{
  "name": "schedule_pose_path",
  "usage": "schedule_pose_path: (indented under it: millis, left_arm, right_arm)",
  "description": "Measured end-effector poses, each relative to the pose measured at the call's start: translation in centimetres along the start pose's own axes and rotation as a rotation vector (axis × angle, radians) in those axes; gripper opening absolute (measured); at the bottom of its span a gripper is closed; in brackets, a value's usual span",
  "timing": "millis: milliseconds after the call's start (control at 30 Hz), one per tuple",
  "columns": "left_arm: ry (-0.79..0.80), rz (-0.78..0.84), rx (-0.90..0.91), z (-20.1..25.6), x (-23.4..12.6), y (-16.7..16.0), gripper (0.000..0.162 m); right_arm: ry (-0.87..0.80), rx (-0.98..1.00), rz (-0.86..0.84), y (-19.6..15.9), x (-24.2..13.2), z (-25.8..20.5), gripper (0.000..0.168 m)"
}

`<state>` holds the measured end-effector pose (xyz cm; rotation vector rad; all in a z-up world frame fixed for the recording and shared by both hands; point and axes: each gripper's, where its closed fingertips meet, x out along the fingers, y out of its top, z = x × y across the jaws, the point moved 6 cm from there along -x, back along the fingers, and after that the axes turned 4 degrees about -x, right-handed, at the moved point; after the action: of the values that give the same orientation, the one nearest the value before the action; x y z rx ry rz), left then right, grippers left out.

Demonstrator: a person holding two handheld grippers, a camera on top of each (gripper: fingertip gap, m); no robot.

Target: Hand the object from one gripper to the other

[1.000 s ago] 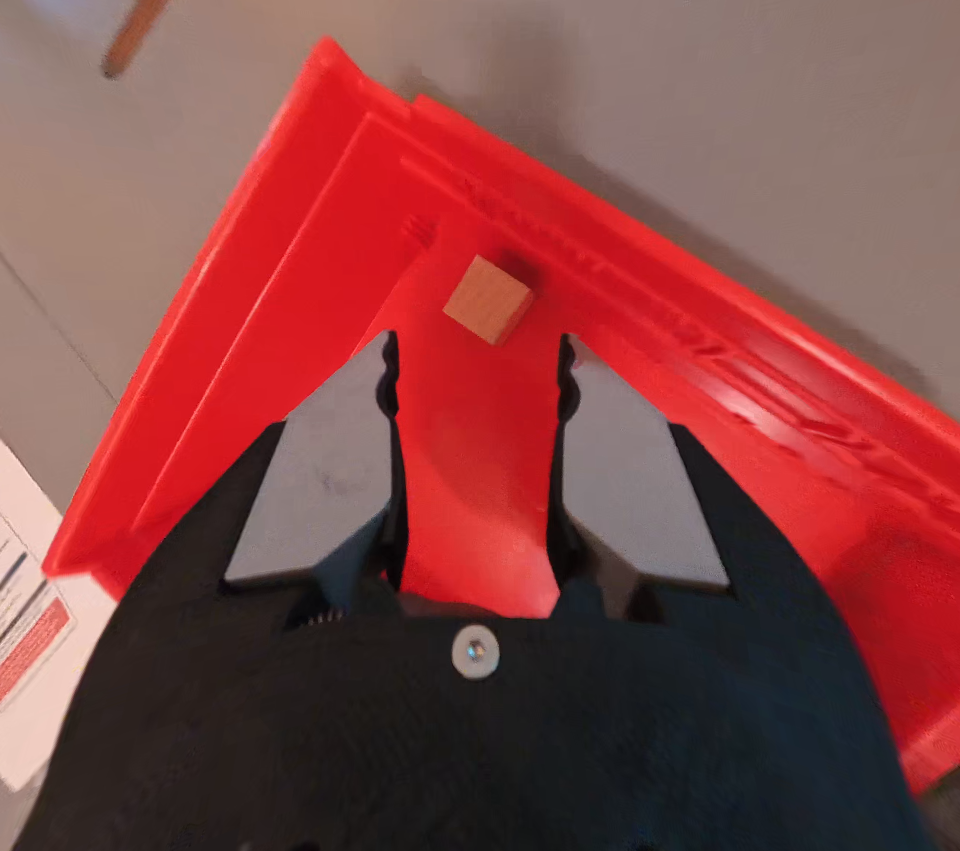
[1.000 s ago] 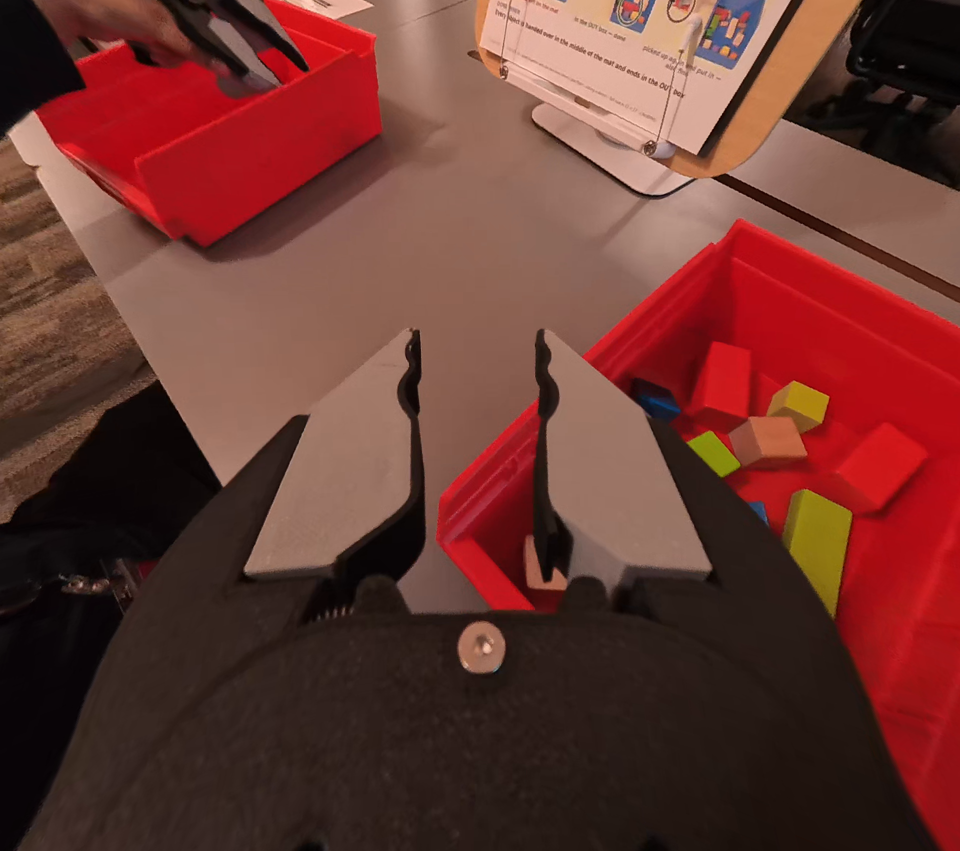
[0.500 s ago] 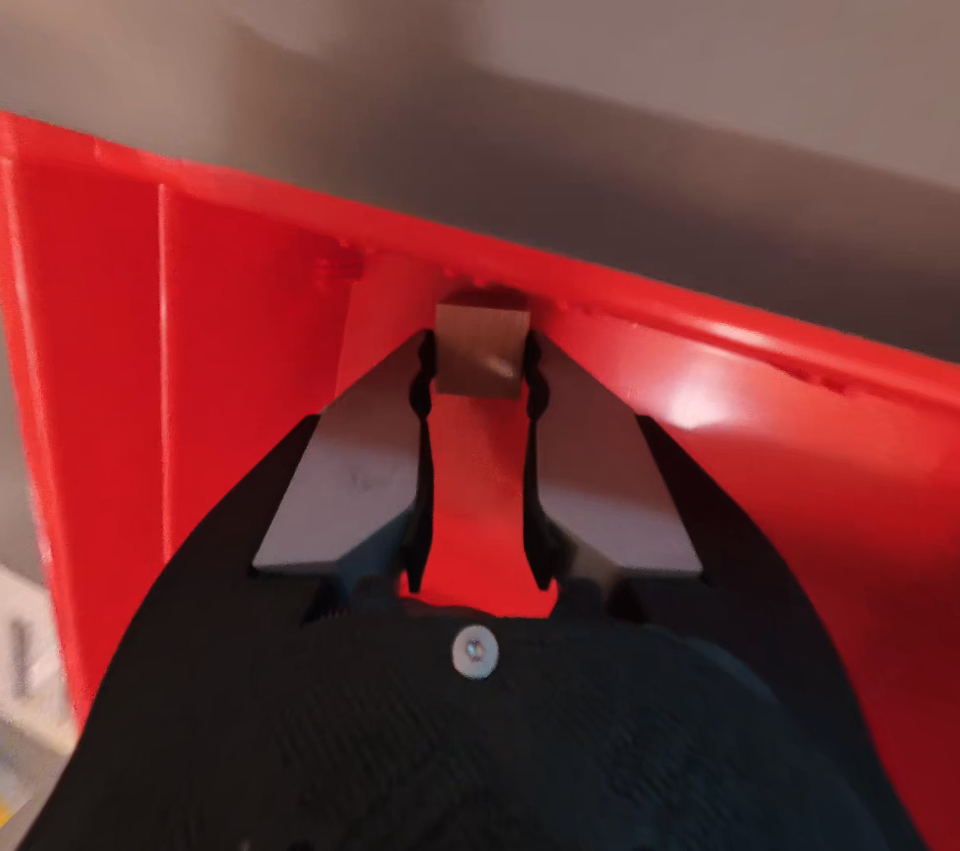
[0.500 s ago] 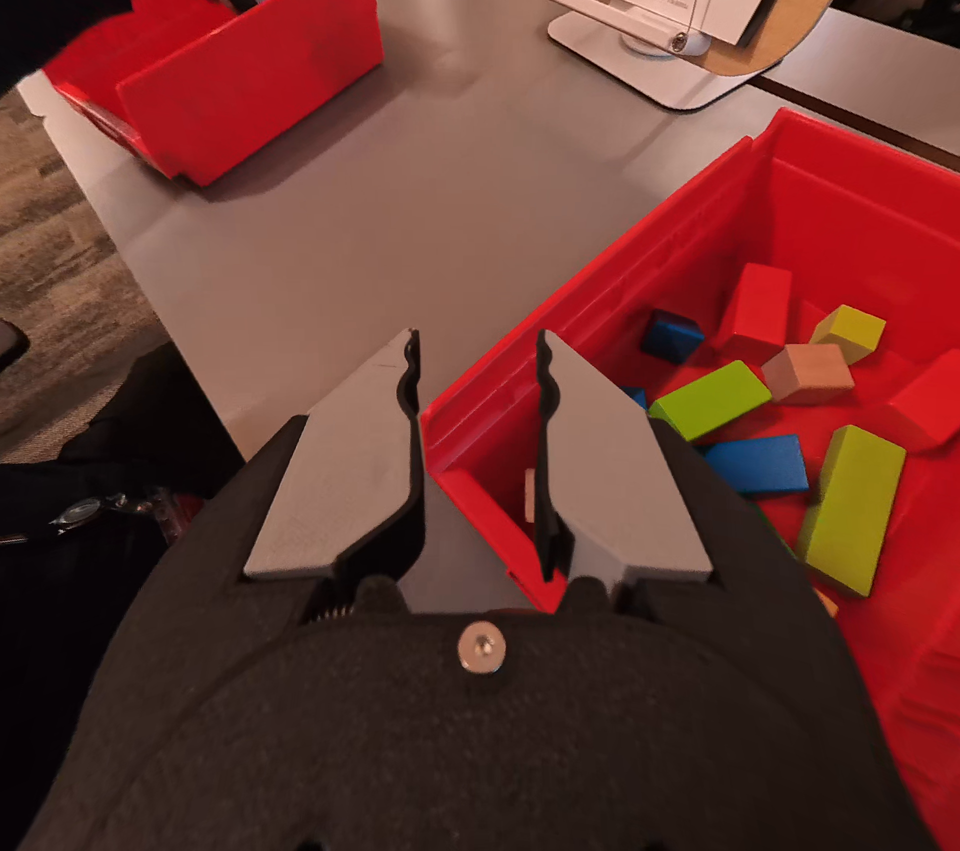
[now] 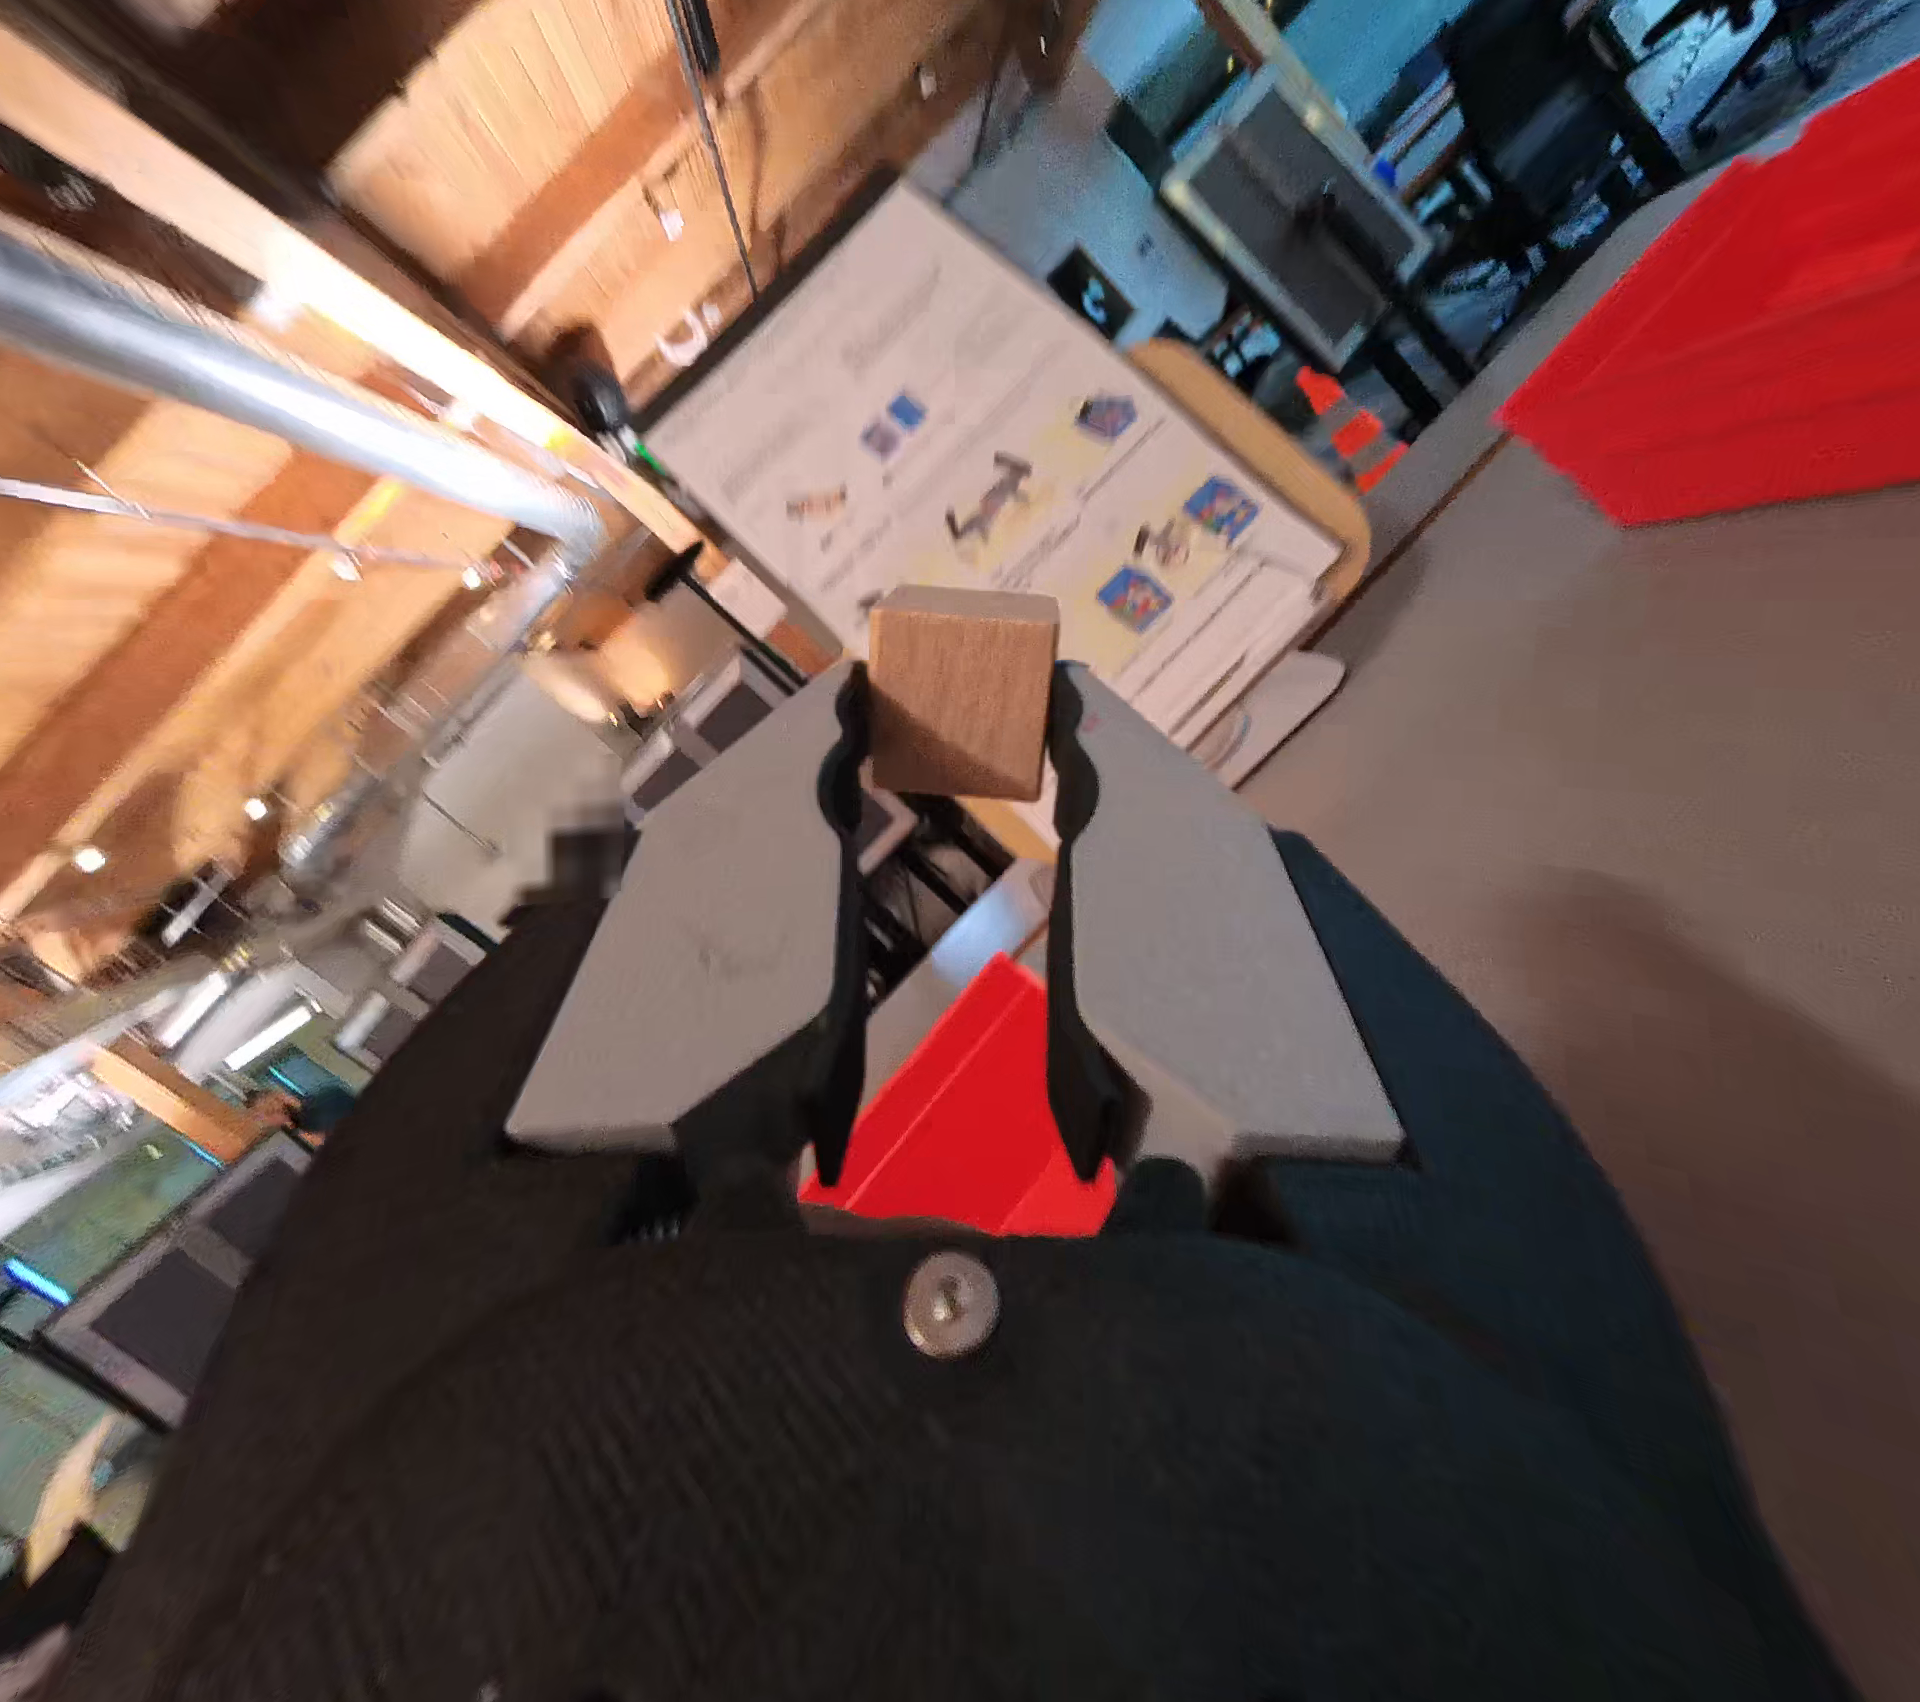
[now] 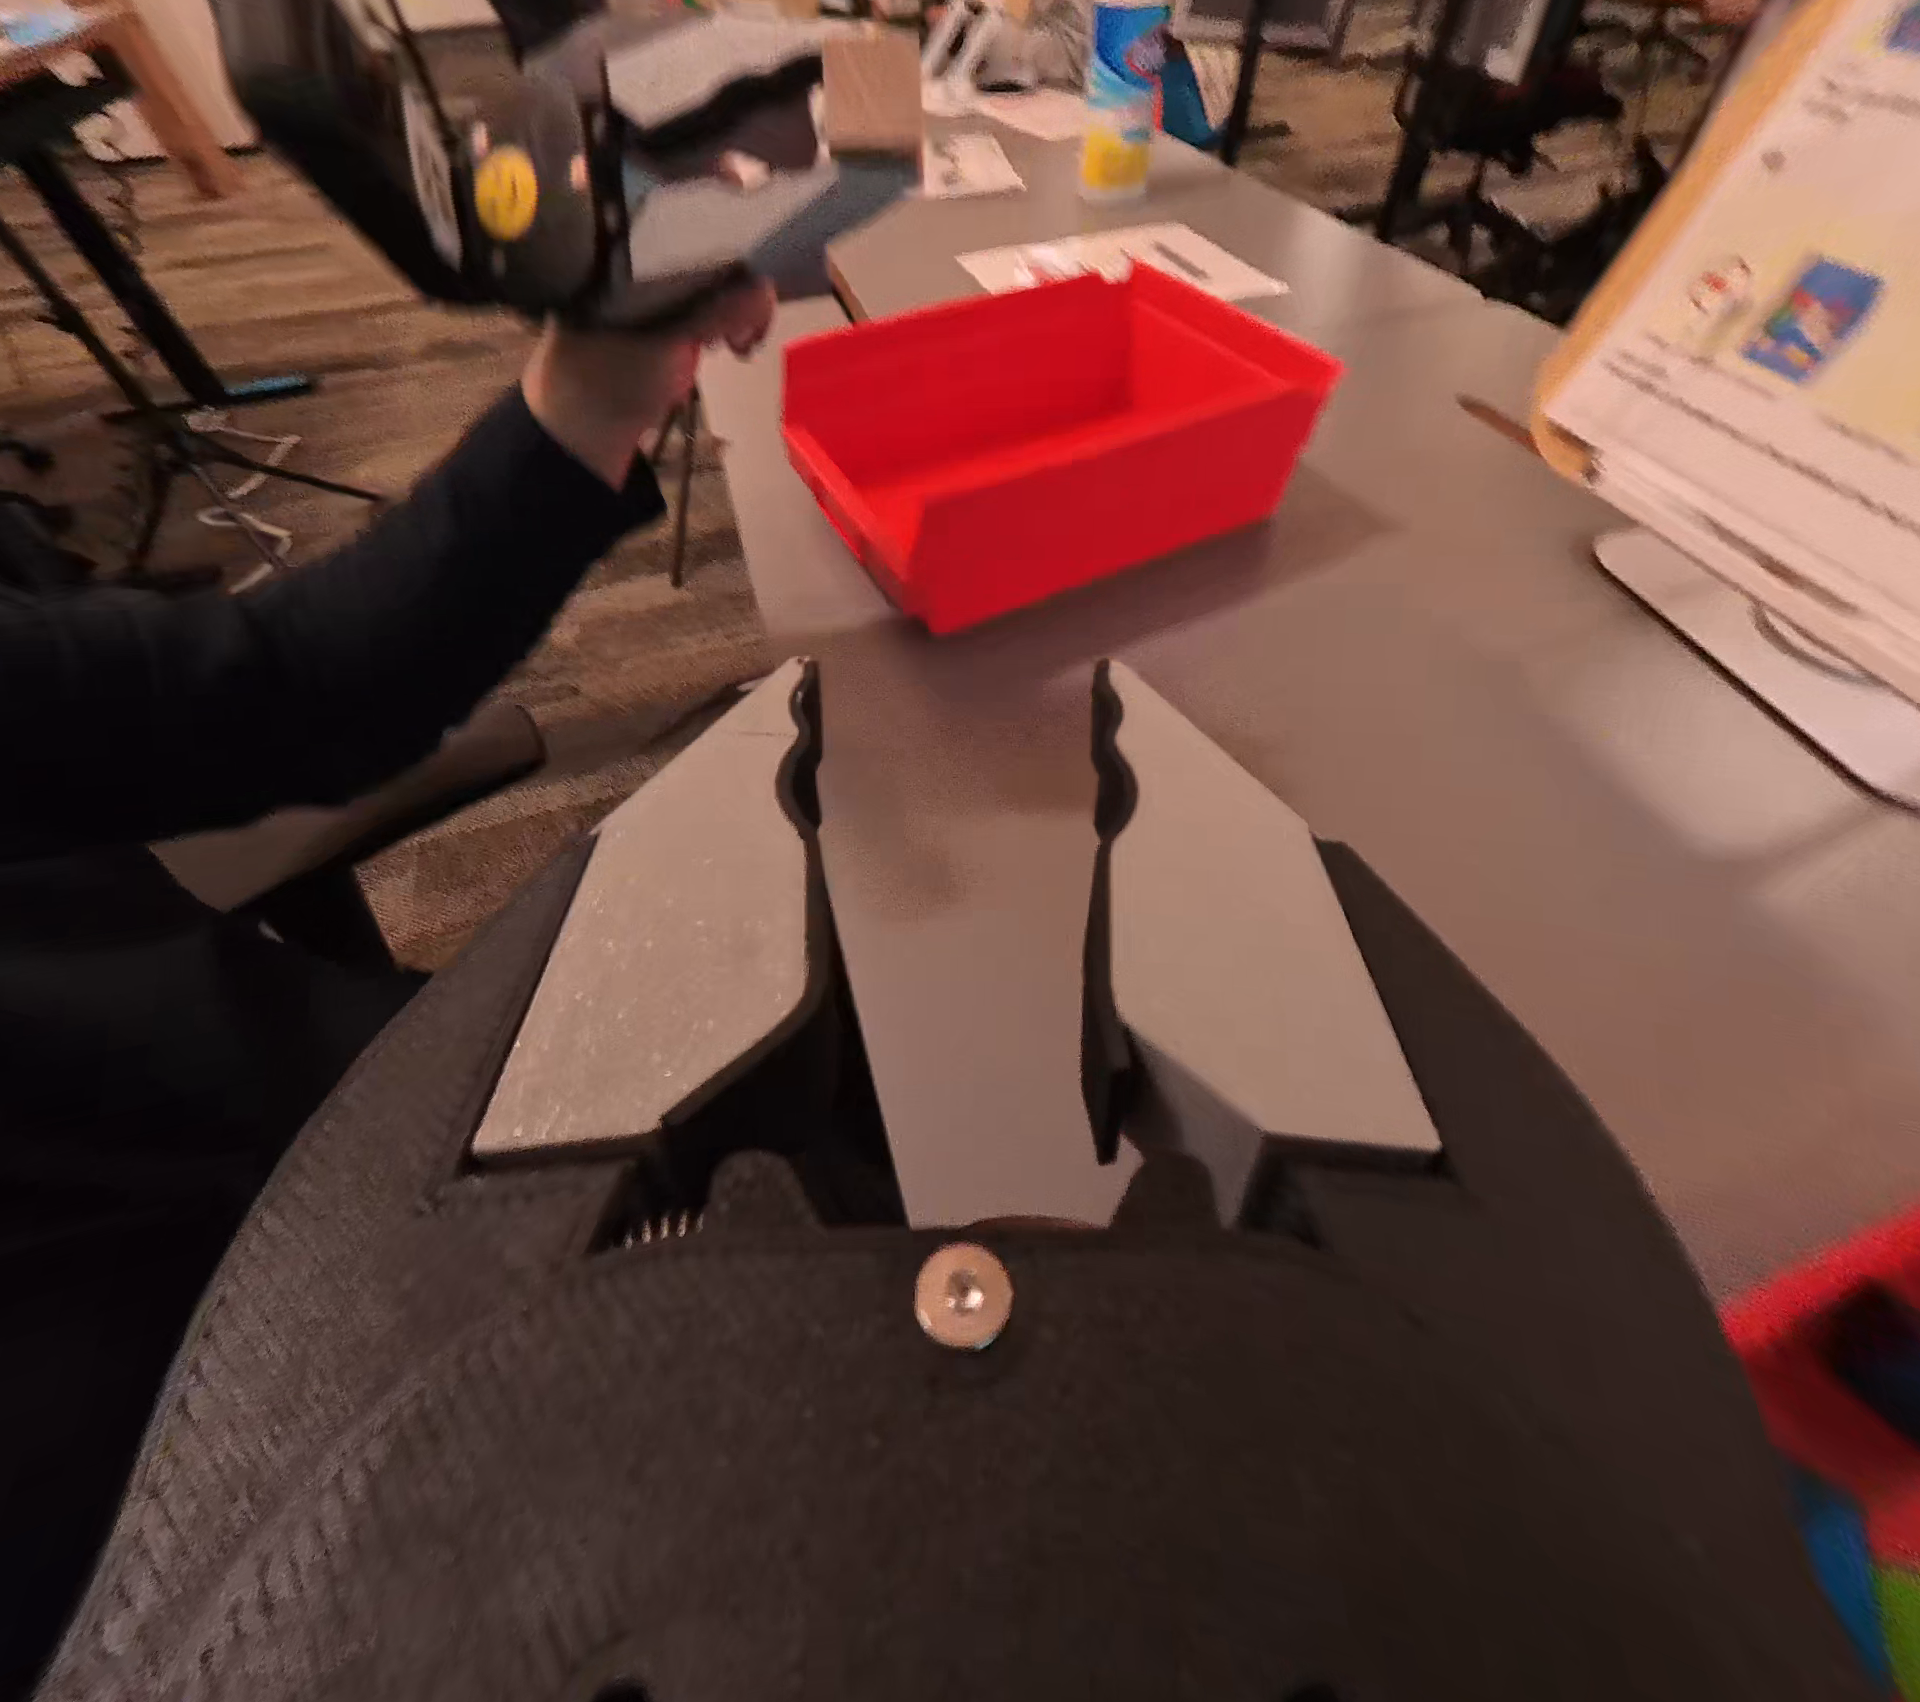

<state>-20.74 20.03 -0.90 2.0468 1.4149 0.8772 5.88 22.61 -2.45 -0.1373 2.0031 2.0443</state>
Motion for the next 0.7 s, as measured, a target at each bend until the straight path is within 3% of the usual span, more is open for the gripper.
schedule_pose_path:
  millis: [133,267,367,700]
  left_arm:
    - [-0.033,0.076,0.074,5.9,-3.7,5.2,0.032]
    - [-0.027,0.048,0.316,9.7,-4.7,7.7,0.032]
    - [-0.084,0.05,0.325,11.4,-4.8,8.0,0.032]
    - [-0.047,0.079,0.416,13.1,-4.2,7.4,0.032]
  right_arm:
    - [0.042,-0.04,0.077,2.0,2.5,-4.2,0.055]
    - [-0.011,-0.119,0.039,2.0,4.2,-6.6,0.06]
    - [-0.026,-0.138,0.033,2.0,4.5,-7.5,0.06]
    - [0.026,-0.067,0.047,0.8,5.7,-7.2,0.057]
